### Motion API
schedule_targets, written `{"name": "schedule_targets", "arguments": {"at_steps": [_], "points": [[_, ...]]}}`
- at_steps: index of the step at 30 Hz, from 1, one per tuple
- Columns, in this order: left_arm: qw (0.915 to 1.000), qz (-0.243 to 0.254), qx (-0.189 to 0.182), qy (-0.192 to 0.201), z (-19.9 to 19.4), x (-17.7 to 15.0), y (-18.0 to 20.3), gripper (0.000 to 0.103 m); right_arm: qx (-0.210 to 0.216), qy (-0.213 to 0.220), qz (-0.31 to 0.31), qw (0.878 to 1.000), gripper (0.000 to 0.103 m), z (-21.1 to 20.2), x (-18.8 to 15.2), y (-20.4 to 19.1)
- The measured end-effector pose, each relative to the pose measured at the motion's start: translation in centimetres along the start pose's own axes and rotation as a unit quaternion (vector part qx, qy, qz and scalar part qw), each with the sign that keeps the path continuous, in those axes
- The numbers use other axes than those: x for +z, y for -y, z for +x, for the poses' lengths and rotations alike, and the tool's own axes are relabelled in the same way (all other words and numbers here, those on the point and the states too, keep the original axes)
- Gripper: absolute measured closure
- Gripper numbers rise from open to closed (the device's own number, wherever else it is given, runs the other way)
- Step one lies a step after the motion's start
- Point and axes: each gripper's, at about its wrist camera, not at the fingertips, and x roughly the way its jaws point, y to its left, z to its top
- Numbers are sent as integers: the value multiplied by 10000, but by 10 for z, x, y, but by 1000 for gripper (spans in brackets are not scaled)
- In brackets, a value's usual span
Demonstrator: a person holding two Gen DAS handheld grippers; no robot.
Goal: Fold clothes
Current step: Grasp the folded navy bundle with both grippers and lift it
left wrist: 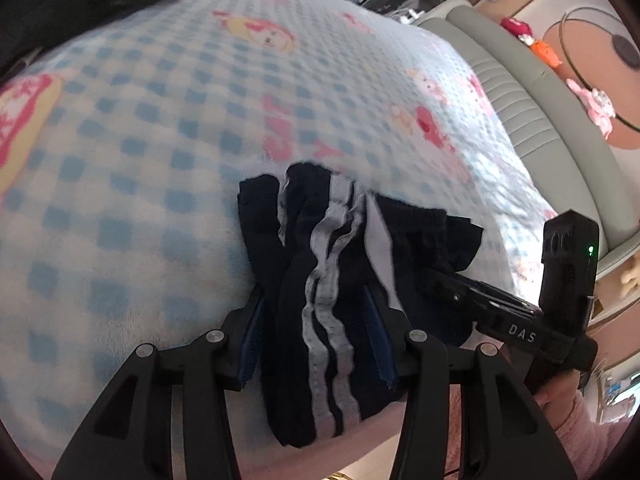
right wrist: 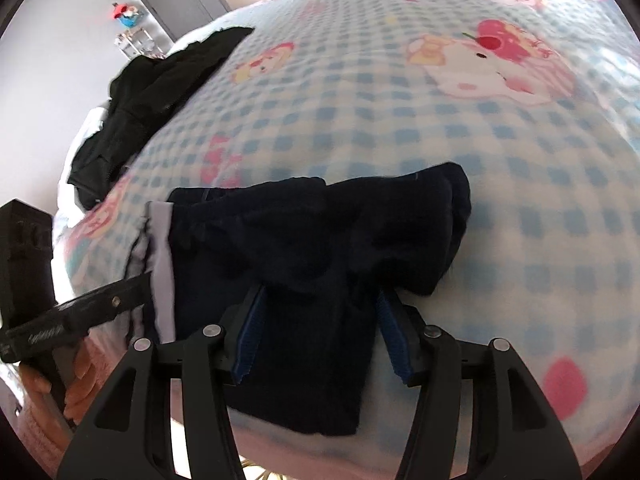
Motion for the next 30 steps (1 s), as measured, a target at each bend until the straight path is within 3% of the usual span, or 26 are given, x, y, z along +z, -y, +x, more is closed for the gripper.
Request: {"name": "schedule_targets", "arguments": {"at_steps": [3,4,5,8,10,13,17,24,30], "points": [[9998,78,138,82,-7,-4,11,81,10,12,26,10000,65,1,1,-4],[9998,104,84,119,-12,-5,15,82,49,58,-35,10000,75,-4,0,-9],[9998,141,18,139,-15,-5,19,82,103,111,-170,9997,77,-10,-1,-15],[9995,216,189,93,-9,-4,20,79,19,51,-351,9994,75,-5,-3,-22],[9996,-66,226,-133,6,-1,8,78,-91,-36,-419,9991,69,3,-3,-23],[9997,-157,131,-93,4,0,7,81,124,-121,-33,9998,69,13,-3,-11],[9999,-6,90,118,-11,5,24,87,394,26,-139,9991,87,-4,2,-14],[9985,426,-205,283,-25,25,76,88,695,500,177,9962,88,-65,29,3],[9948,895,-479,73,4,56,138,88,274,666,248,9971,88,-98,53,37]]}}
